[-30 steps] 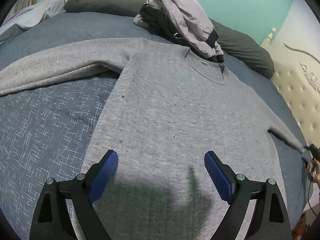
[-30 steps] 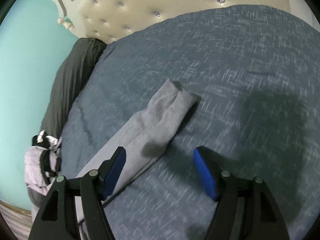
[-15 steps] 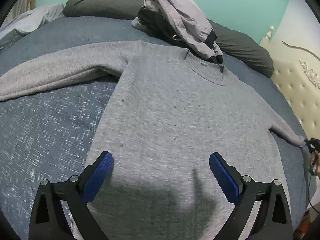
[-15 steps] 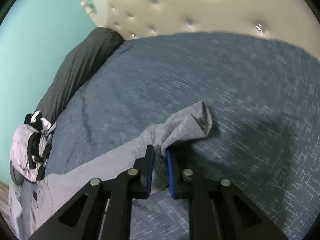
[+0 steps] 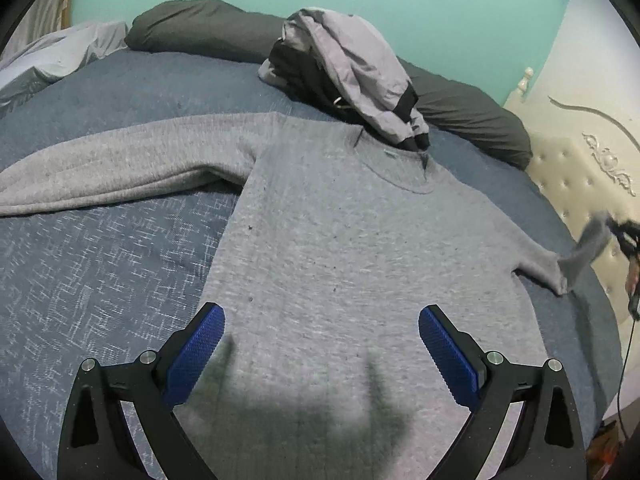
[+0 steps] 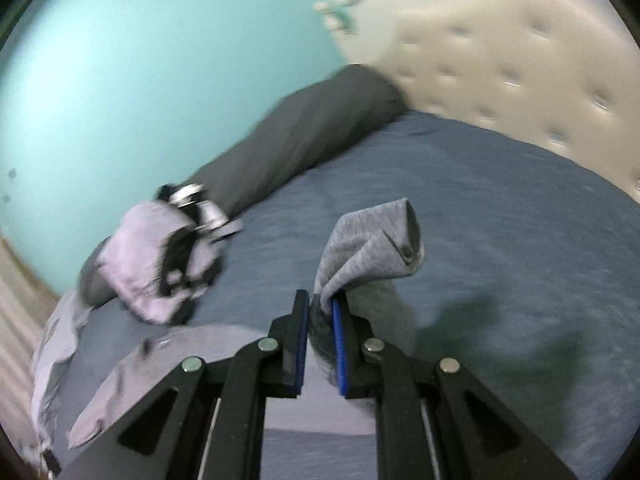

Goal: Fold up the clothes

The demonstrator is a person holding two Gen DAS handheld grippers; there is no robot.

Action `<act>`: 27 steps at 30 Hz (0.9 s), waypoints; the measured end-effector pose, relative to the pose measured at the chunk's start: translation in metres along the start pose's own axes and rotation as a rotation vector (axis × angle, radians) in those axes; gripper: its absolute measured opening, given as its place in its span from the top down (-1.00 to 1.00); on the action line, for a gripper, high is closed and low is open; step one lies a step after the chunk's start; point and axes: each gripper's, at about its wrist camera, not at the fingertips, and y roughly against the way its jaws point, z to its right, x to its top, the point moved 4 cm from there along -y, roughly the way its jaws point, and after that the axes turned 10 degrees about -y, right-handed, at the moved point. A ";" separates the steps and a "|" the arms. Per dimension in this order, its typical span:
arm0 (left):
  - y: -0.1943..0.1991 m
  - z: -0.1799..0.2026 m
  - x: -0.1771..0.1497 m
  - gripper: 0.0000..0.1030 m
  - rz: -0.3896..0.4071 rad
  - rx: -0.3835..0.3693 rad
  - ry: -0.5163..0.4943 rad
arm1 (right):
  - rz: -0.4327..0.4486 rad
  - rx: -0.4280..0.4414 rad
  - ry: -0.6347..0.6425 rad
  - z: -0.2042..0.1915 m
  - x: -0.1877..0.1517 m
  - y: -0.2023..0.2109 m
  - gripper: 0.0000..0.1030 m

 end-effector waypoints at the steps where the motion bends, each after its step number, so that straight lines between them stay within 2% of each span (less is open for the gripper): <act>1: 0.004 0.000 0.000 -0.94 0.005 -0.001 -0.003 | -0.016 0.028 0.022 -0.022 -0.007 -0.001 0.79; 7: 0.029 -0.011 -0.001 -0.95 0.047 -0.003 0.001 | -0.111 0.174 0.171 -0.150 -0.066 -0.013 0.88; 11: 0.044 -0.022 -0.002 -0.95 0.076 -0.004 0.015 | -0.180 0.273 0.270 -0.230 -0.120 -0.019 0.95; 15: 0.051 -0.033 -0.007 -0.96 0.082 -0.009 0.038 | -0.269 0.304 0.326 -0.278 -0.181 -0.032 0.97; 17: 0.052 -0.036 -0.011 -0.96 0.080 -0.013 0.043 | -0.281 0.262 0.355 -0.283 -0.200 -0.042 0.97; 20: 0.049 -0.039 -0.017 -0.97 0.066 -0.018 0.045 | -0.291 0.152 0.357 -0.259 -0.211 -0.061 0.96; 22: 0.045 -0.039 -0.019 -0.97 0.054 -0.023 0.046 | -0.335 0.084 0.382 -0.238 -0.218 -0.080 0.93; 23: 0.043 -0.039 -0.020 -0.97 0.049 -0.026 0.046 | -0.360 0.044 0.413 -0.231 -0.223 -0.092 0.83; 24: 0.040 -0.037 -0.020 -0.97 0.047 -0.030 0.044 | -0.379 -0.009 0.452 -0.220 -0.231 -0.101 0.62; 25: 0.038 -0.036 -0.020 -0.97 0.044 -0.033 0.042 | -0.391 -0.046 0.479 -0.211 -0.237 -0.107 0.55; 27: 0.034 -0.033 -0.020 -0.97 0.039 -0.040 0.032 | -0.412 -0.073 0.501 -0.196 -0.247 -0.120 0.30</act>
